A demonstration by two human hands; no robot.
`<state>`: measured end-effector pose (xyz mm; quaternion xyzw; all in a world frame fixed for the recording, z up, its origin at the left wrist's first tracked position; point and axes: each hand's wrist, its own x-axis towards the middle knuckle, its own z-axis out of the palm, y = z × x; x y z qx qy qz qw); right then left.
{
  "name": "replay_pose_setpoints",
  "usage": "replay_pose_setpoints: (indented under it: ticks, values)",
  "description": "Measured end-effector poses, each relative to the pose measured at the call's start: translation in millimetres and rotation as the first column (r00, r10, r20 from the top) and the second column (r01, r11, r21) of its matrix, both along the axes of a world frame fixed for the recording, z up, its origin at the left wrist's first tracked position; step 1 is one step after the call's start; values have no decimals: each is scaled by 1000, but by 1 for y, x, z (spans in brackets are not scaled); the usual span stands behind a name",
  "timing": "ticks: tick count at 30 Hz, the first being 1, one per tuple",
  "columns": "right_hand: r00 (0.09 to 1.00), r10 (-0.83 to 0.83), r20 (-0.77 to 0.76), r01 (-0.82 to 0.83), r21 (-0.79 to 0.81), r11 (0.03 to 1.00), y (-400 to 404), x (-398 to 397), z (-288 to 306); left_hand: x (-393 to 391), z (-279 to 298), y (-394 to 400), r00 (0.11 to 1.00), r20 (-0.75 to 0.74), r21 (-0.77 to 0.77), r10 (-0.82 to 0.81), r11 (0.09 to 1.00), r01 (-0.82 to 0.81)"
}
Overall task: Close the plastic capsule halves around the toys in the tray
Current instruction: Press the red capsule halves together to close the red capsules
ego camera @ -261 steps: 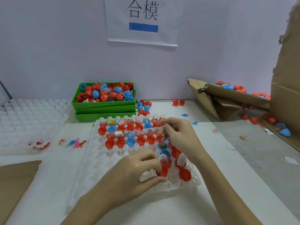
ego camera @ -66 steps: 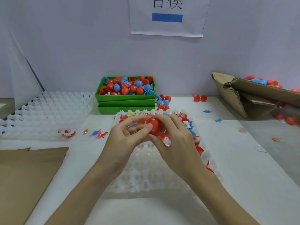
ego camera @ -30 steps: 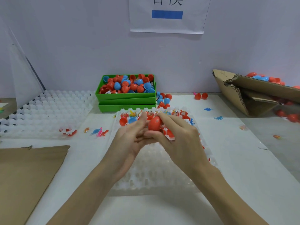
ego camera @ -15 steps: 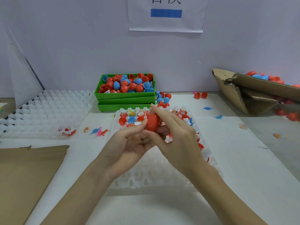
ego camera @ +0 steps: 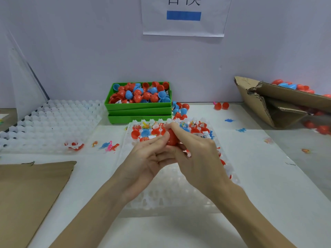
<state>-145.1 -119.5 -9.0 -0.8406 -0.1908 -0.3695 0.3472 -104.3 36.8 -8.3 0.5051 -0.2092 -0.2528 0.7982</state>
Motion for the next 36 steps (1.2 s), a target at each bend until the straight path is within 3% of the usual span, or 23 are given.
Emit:
replay_pose_setpoints:
  ticks: [5,9,12,16,24,30,32,36]
  values:
    - [999,-35,-2,35,-5,999,1,-1,2,-1,4,1,996,-84,-73,-40,997,33]
    - [1000,-1,-17,3,92,996,3,-5,5,-2,7,4,983,-133,-139,-124,985,105]
    - [998,7,-70,4,153,988,0,-6,8,-4,9,1,999,-49,-25,3,1000,-4]
    - [992,-64,-111,71,61,996,-1,-6,11,-7,7,-2,968,92,33,234,971,-238]
    - [993,-42,-112,44,18,999,-2,-2,4,-13,7,-8,954,66,-42,292,956,-290]
    - [994,-42,-103,46,39,998,-3,-2,4,-10,8,-4,951,78,23,300,953,-303]
    - [992,-44,-115,48,31,998,-2,-2,4,-10,7,-4,936,129,60,327,940,-336]
    - [982,-51,-180,54,12,998,-5,-2,3,-9,5,-5,846,372,170,382,868,-467]
